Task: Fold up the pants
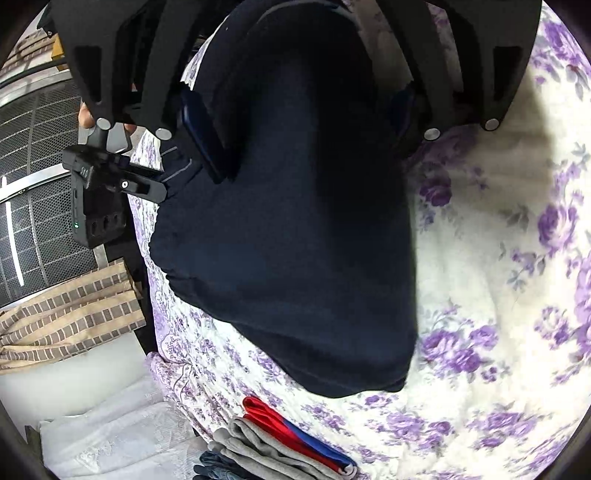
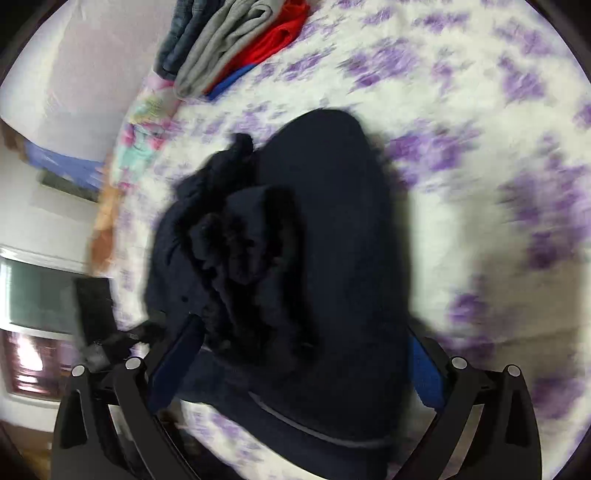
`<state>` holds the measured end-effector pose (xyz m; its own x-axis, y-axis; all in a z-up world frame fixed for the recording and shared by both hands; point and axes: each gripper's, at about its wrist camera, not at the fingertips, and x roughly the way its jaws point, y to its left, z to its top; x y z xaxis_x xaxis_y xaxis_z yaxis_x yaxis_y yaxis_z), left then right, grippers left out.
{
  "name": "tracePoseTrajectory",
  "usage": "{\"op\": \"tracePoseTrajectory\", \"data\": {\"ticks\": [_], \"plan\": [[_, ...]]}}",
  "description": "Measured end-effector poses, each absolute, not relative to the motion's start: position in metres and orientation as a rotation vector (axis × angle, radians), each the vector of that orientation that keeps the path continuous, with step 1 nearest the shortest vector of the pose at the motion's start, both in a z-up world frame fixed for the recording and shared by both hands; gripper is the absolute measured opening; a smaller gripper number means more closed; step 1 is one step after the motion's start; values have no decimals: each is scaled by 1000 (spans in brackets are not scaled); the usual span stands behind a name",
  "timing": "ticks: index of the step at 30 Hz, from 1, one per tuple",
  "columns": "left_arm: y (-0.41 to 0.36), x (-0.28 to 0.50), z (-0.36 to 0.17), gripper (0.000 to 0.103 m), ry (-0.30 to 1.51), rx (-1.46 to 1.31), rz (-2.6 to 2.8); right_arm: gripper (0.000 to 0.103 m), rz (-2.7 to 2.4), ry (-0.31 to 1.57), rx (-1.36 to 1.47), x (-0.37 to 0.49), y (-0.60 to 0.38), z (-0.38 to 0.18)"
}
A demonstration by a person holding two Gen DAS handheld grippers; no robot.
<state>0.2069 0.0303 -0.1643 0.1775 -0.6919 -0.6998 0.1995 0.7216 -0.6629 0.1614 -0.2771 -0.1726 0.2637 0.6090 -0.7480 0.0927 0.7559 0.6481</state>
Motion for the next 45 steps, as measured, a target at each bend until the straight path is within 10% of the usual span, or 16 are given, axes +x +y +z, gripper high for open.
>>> {"op": "tracePoseTrajectory", "data": {"ticks": [5,10,17,27,32,36,45], "plan": [[41,195,-147,35,1169,-489,-653,62,426,1178,458,150,-239,-151],[26,175,-115,28,1091,-362,-634,53,360,1050,230,131,-203,-112],[18,223,-47,28,1040,-303,-613,52,414,957,239,190,-216,-52],[-18,495,121,30,927,-210,-525,53,363,760,179,451,-232,104],[-20,609,58,36,1030,-271,-448,55,314,860,239,563,-249,38],[-13,646,-37,46,1157,-335,-416,83,257,921,276,585,-264,-40],[-1,615,-8,63,1031,-218,-365,86,262,842,234,560,-263,-6]]}}
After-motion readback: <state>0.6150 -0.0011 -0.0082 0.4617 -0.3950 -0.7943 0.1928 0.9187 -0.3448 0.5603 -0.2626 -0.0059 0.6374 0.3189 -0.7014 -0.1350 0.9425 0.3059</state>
